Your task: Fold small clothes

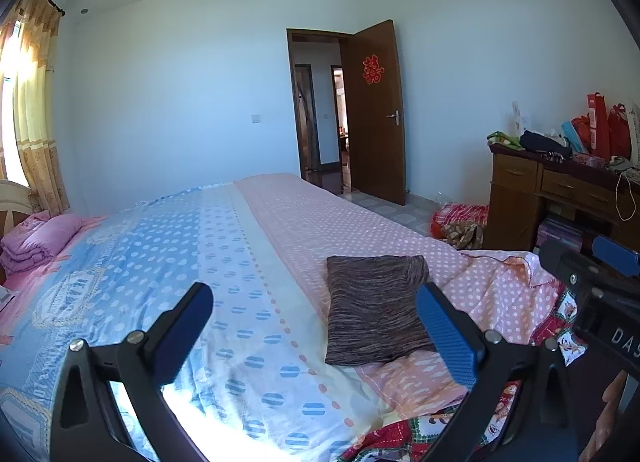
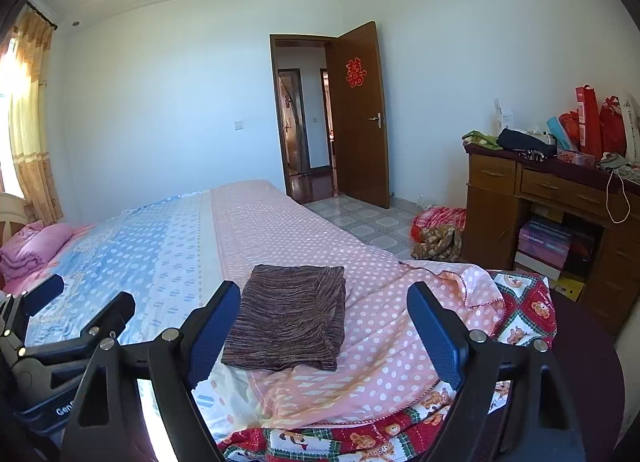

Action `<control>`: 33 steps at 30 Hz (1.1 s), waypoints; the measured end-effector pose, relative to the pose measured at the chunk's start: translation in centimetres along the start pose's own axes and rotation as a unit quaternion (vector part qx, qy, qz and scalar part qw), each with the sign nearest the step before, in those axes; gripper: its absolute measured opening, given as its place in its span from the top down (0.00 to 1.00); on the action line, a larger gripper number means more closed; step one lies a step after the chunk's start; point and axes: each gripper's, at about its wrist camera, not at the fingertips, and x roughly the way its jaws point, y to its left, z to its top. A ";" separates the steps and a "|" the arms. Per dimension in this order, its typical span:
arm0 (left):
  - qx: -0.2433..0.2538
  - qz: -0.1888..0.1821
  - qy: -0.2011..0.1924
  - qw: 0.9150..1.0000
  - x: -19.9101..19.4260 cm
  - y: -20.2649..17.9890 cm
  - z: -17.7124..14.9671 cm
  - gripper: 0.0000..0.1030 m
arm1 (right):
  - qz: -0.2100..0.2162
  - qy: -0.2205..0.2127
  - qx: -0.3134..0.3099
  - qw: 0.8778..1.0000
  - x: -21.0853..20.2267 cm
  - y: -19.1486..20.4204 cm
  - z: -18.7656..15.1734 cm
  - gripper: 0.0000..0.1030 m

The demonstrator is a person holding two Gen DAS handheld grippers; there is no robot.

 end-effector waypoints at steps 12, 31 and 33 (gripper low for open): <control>0.002 0.002 0.008 1.000 0.1 -0.4 -0.1 0.00 | 0.004 0.005 -0.001 1.000 0.4 0.2 -0.4 0.16; 0.009 0.003 0.012 1.000 0.2 -0.6 0.0 0.00 | 0.008 0.013 0.004 1.000 0.8 -0.4 -0.4 0.16; 0.009 0.003 0.012 1.000 0.2 -0.5 0.0 0.00 | 0.008 0.013 0.005 1.000 0.8 -0.5 -0.5 0.16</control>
